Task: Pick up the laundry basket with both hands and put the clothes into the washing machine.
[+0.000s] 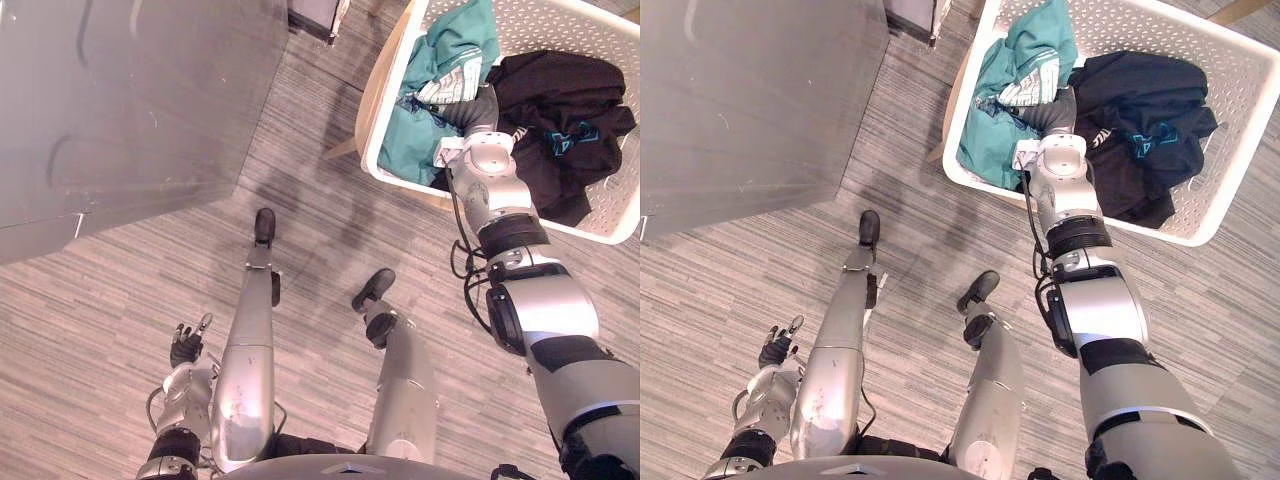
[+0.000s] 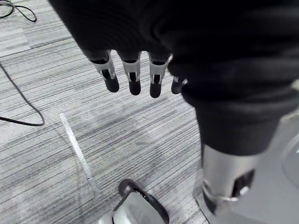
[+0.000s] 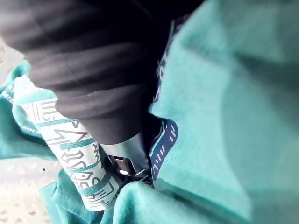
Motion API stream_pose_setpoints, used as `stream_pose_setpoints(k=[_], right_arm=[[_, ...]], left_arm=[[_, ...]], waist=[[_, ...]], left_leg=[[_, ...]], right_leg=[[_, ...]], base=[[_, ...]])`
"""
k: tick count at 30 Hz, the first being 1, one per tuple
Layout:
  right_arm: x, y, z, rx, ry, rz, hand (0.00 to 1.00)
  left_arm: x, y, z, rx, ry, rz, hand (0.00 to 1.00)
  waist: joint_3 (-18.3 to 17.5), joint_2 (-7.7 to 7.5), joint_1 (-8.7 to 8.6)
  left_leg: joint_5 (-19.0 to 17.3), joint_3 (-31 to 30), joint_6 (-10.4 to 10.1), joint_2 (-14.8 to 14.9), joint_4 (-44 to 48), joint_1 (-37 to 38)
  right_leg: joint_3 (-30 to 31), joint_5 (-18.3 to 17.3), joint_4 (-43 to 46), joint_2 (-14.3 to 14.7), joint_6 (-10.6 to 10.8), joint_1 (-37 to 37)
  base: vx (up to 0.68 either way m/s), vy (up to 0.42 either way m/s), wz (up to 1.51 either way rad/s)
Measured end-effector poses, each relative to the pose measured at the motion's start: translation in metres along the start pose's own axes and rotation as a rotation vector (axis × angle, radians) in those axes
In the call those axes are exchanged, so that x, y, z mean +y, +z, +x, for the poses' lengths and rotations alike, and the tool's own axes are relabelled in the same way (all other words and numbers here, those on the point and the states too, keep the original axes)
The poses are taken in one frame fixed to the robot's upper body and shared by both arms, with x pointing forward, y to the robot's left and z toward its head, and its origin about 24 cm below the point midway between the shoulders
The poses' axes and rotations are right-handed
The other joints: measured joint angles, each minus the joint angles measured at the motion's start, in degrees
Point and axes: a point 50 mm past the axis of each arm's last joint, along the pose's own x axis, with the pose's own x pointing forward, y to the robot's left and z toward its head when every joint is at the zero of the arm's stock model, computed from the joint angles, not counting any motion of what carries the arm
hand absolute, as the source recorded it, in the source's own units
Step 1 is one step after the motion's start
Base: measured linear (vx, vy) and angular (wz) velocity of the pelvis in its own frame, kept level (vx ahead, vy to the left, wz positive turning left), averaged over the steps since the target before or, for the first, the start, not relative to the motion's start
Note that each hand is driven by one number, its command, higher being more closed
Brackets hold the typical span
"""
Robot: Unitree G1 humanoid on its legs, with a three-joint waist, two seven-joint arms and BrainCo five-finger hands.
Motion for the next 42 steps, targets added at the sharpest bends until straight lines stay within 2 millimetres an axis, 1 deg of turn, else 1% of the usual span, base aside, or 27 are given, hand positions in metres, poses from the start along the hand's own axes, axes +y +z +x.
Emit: stream_pose_setpoints(k=[2,3,5,6,7,9,11,12,16,18,21,22,23,24,25,26,27,28,29,30,32,33,35,37,39,40,42], right_arm=[[0.001,-0.002,-0.001,0.020,-0.050,0.219,1.00],[0.002,-0.002,-0.001,0.026,-0.056,0.274,1.00],[0.003,-0.001,-0.001,0.038,-0.104,0.462,1.00],[0.003,-0.001,-0.001,0.040,-0.114,0.504,1.00],[0.003,-0.002,-0.001,0.047,-0.135,0.611,1.00],[0.004,0.004,-0.002,0.033,-0.152,0.751,1.00],[0.003,0.015,-0.003,-0.011,-0.159,0.882,1.00],[0.000,0.028,-0.004,-0.071,-0.160,1.012,1.00],[-0.010,0.048,-0.010,-0.190,-0.168,1.174,1.00],[-0.017,0.051,-0.020,-0.262,-0.175,1.261,1.00],[-0.022,0.041,-0.036,-0.295,-0.172,1.268,1.00],[-0.025,0.029,-0.049,-0.303,-0.178,1.262,1.00],[-0.027,0.019,-0.059,-0.300,-0.185,1.253,1.00],[-0.029,0.008,-0.070,-0.295,-0.190,1.224,1.00],[-0.034,-0.002,-0.083,-0.293,-0.200,1.188,1.00],[-0.043,-0.019,-0.102,-0.280,-0.236,1.157,1.00],[-0.048,-0.027,-0.111,-0.276,-0.255,1.129,1.00],[-0.058,-0.044,-0.128,-0.254,-0.300,1.093,1.00],[-0.067,-0.061,-0.144,-0.228,-0.340,1.031,1.00],[-0.072,-0.068,-0.150,-0.212,-0.355,1.004,1.00],[-0.083,-0.082,-0.165,-0.176,-0.384,0.918,1.00],[-0.086,-0.085,-0.167,-0.160,-0.388,0.874,1.00],[-0.091,-0.091,-0.173,-0.112,-0.363,0.780,1.00],[-0.091,-0.101,-0.179,-0.044,-0.327,0.751,1.00],[-0.086,-0.106,-0.182,-0.006,-0.283,0.723,1.00],[-0.082,-0.109,-0.185,0.019,-0.237,0.698,1.00],[-0.076,-0.116,-0.190,0.063,-0.186,0.688,1.00]], left_arm=[[0.007,-0.007,0.001,0.037,0.054,-0.081,0.00],[0.010,-0.009,0.001,0.050,0.070,-0.105,0.00],[0.021,-0.018,0.000,0.096,0.144,-0.187,0.00],[0.024,-0.020,0.000,0.107,0.158,-0.201,0.00],[0.028,-0.025,-0.001,0.131,0.184,-0.222,0.00],[0.032,-0.029,-0.002,0.153,0.203,-0.244,0.00],[0.031,-0.032,-0.003,0.162,0.209,-0.271,0.00],[0.032,-0.036,-0.005,0.182,0.218,-0.306,0.00],[0.044,-0.047,-0.009,0.227,0.281,-0.436,0.00],[0.059,-0.061,-0.015,0.273,0.366,-0.631,0.00],[0.069,-0.065,-0.019,0.280,0.422,-0.728,0.00],[0.076,-0.065,-0.021,0.269,0.466,-0.802,0.00],[0.081,-0.063,-0.022,0.253,0.493,-0.840,0.00],[0.084,-0.054,-0.020,0.209,0.508,-0.870,0.00],[0.085,-0.039,-0.016,0.143,0.492,-0.893,0.00],[0.090,-0.013,-0.016,0.027,0.461,-0.905,0.00],[0.091,0.002,-0.015,-0.044,0.433,-0.908,0.00],[0.090,0.039,-0.017,-0.195,0.372,-0.915,0.00],[0.092,0.074,-0.025,-0.352,0.328,-0.887,0.00],[0.092,0.091,-0.029,-0.427,0.312,-0.861,0.00],[0.093,0.141,-0.048,-0.659,0.278,-0.793,0.00],[0.096,0.157,-0.058,-0.745,0.299,-0.743,0.00],[0.096,0.185,-0.082,-0.908,0.314,-0.674,0.00],[0.085,0.205,-0.106,-1.052,0.300,-0.583,0.00],[0.076,0.216,-0.121,-1.145,0.279,-0.517,0.00],[0.067,0.221,-0.129,-1.199,0.262,-0.456,0.00],[0.052,0.225,-0.136,-1.243,0.209,-0.402,0.00]], waist=[[-0.01,-0.01,-0.15],[-0.01,-0.01,-0.25],[-0.02,0.00,-0.58],[-0.02,0.00,-0.65],[-0.02,0.00,-0.70],[-0.03,0.01,-0.82],[-0.05,0.05,-0.79],[-0.08,0.08,-0.86],[-0.73,-0.01,-0.98],[-3.21,-0.09,-1.72],[-5.01,-0.48,-1.86],[-8.25,-0.67,-1.90],[-10.45,-0.60,-2.00],[-12.11,-0.72,-2.09],[-13.86,-1.04,-2.08],[-16.45,-1.40,-2.14],[-17.79,-1.68,-2.26],[-20.36,-2.23,-2.27],[-22.61,-2.41,-2.41],[-23.48,-2.27,-2.55],[-25.52,-1.11,-3.28],[-26.22,-0.54,-3.86],[-26.98,0.36,-4.12],[-27.04,0.62,-4.25],[-27.12,0.74,-4.75],[-27.21,1.00,-5.69],[-27.33,1.36,-6.43]], left_leg=[[0.21,0.51,0.02,0.01,-0.33,0.90],[0.30,0.66,0.02,0.00,-0.52,1.20],[0.99,0.99,-0.02,-0.17,-1.86,2.97],[1.11,1.00,-0.08,-0.18,-2.11,3.47],[1.17,0.95,-0.16,-0.16,-2.29,4.61],[1.31,0.96,-0.31,-0.42,-2.83,6.66],[1.80,1.06,-0.40,-1.04,-4.12,9.15],[1.96,1.24,-0.35,-1.62,-5.23,11.98],[2.55,1.41,-0.27,-3.25,-7.07,17.47],[3.02,3.24,-0.45,-3.93,-9.49,21.85],[3.40,3.86,-0.42,-5.07,-11.51,27.37],[3.13,3.69,-0.46,-5.70,-11.93,28.57],[3.07,3.65,-0.41,-6.04,-12.07,29.68],[2.90,3.45,-0.26,-6.46,-12.33,31.27],[2.65,3.24,-0.10,-6.90,-13.15,33.08],[2.62,2.38,-0.17,-7.57,-14.32,35.01],[2.63,1.92,-0.18,-7.82,-14.89,35.84],[2.66,1.51,-0.20,-8.12,-16.31,37.48],[3.00,1.08,-0.42,-8.20,-17.69,39.15],[3.20,0.92,-0.55,-8.21,-18.44,39.98],[3.68,0.80,-0.60,-7.57,-20.75,42.46],[4.04,0.83,-0.60,-7.24,-21.77,43.38],[4.72,2.40,-0.65,-6.38,-23.79,45.52],[4.82,4.31,-0.61,-5.92,-25.01,48.74],[4.81,5.82,-0.60,-5.59,-25.89,50.87],[4.73,6.79,-0.60,-5.39,-26.26,52.11],[4.36,8.85,-0.77,-4.88,-26.72,53.71]], right_leg=[[0.17,-0.04,0.35,-0.21,-0.05,0.30],[0.28,-0.04,0.43,-0.27,-0.06,0.40],[0.40,-0.14,0.57,-0.54,-0.22,1.28],[0.38,-0.18,0.63,-0.55,-0.28,1.68],[0.39,-0.44,0.88,-0.57,-0.35,2.61],[0.35,-1.20,1.84,-1.05,-0.53,4.14],[0.30,-2.10,2.95,-1.90,-0.42,5.61],[0.25,-3.33,4.46,-2.95,-0.43,7.61],[-0.50,-5.94,7.06,-5.44,-0.07,11.99],[-1.84,-7.75,8.13,-7.58,0.67,16.16],[-3.33,-9.15,8.12,-9.19,1.68,21.81],[-4.28,-9.68,7.90,-9.79,2.25,23.65],[-5.04,-9.95,7.41,-9.98,2.65,25.43],[-5.69,-10.19,6.63,-10.09,3.05,27.70],[-6.57,-10.38,5.88,-10.40,3.36,29.87],[-8.01,-10.66,4.72,-10.61,3.85,32.55],[-8.75,-10.71,4.08,-10.59,4.06,33.83],[-9.88,-10.67,2.57,-10.44,4.31,35.99],[-10.40,-10.46,0.68,-9.58,4.58,37.95],[-10.81,-10.18,-0.47,-9.17,4.51,39.02],[-11.03,-8.47,-4.84,-7.12,4.40,41.76],[-10.83,-7.45,-6.78,-6.16,4.59,42.54],[-8.99,-5.28,-10.24,-4.54,4.84,43.39],[-6.85,-3.78,-12.82,-3.72,4.88,45.08],[-5.05,-3.10,-14.19,-3.25,4.79,45.95],[-3.93,-2.72,-15.35,-2.82,4.42,46.52],[-1.48,-1.65,-16.79,-2.20,4.10,46.51]], base=[[0.00,0.000,0.00],[0.00,0.000,0.00],[0.02,-0.008,0.01],[0.04,-0.025,0.03],[0.03,-0.032,0.06],[0.03,-0.038,0.11],[0.02,-0.049,0.19],[0.03,-0.063,0.24],[0.04,-0.087,0.29],[0.07,-0.108,0.46],[0.09,-0.082,0.33],[0.15,-0.082,0.31],[0.14,-0.058,0.30],[0.15,-0.053,0.23],[0.12,-0.038,0.29],[0.15,-0.058,0.33],[0.15,-0.066,0.34],[0.17,-0.084,0.23],[0.13,-0.068,0.13],[0.12,-0.056,0.04],[0.09,-0.038,-0.12],[0.06,-0.028,-0.26],[0.05,-0.015,-0.47],[0.04,-0.007,-0.58],[0.01,-0.002,-0.55],[-0.02,0.006,-0.69],[-0.05,0.026,-0.67]])
